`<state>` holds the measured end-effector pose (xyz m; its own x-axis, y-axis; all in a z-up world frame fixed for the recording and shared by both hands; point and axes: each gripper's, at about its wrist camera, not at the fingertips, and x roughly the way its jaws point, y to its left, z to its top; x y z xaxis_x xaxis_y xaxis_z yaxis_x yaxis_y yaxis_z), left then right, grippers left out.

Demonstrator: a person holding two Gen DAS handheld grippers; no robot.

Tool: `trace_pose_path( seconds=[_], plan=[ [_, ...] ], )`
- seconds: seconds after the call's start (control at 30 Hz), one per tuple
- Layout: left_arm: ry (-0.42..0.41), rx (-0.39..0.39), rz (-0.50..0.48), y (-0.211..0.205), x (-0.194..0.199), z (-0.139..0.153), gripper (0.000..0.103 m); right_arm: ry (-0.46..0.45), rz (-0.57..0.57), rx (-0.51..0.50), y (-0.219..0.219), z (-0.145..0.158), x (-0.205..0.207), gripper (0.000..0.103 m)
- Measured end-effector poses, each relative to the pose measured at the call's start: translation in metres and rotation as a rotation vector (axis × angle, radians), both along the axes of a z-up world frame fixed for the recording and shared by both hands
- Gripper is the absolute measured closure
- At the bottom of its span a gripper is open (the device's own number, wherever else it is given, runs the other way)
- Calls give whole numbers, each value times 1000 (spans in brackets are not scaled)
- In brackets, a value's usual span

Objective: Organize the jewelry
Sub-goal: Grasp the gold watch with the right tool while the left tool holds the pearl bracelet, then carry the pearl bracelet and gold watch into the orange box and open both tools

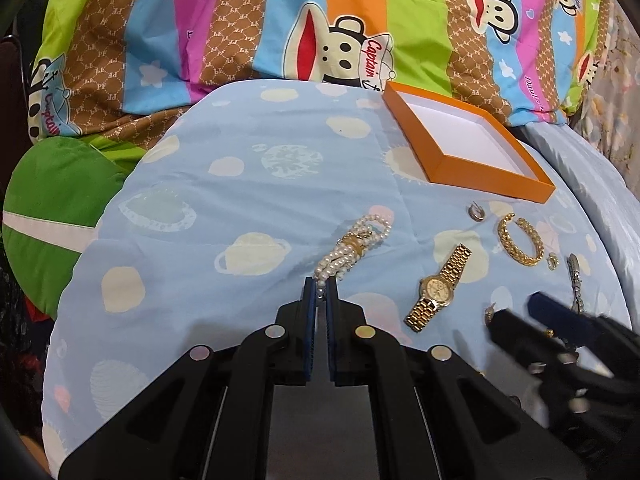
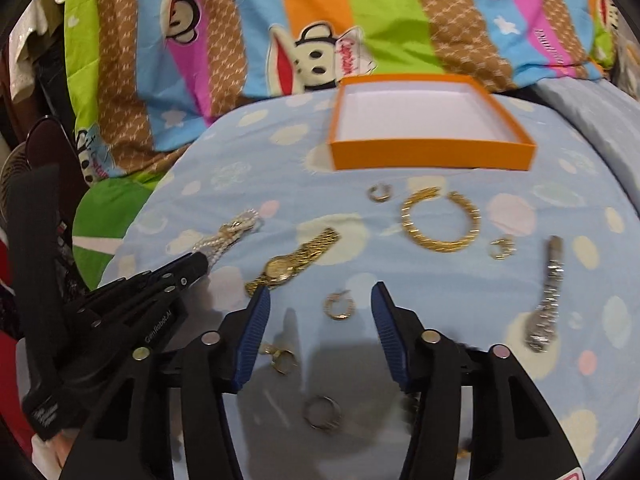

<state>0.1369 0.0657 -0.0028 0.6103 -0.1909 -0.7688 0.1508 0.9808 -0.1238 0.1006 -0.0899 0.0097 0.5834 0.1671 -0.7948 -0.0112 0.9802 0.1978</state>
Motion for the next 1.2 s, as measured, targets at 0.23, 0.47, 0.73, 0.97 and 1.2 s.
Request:
trace_pose_path(
  seconds=[0.23, 0.47, 0.73, 0.97, 1.2],
  plan=[
    [4, -18, 19, 15, 4, -1, 99, 24, -31, -9, 18, -11, 15, 61],
    [27, -77, 39, 25, 9, -3, 99, 25, -65, -41, 28, -13, 36, 60],
    [27, -72, 28, 23, 9, -3, 99, -6, -10, -222, 30, -16, 27, 83],
    [26, -57, 4, 17, 7, -2, 99, -8, 13, -43, -11, -5, 11, 83],
    [7, -56, -42, 1, 1, 16, 99, -62, -7, -58, -40, 23, 4, 83]
  ],
)
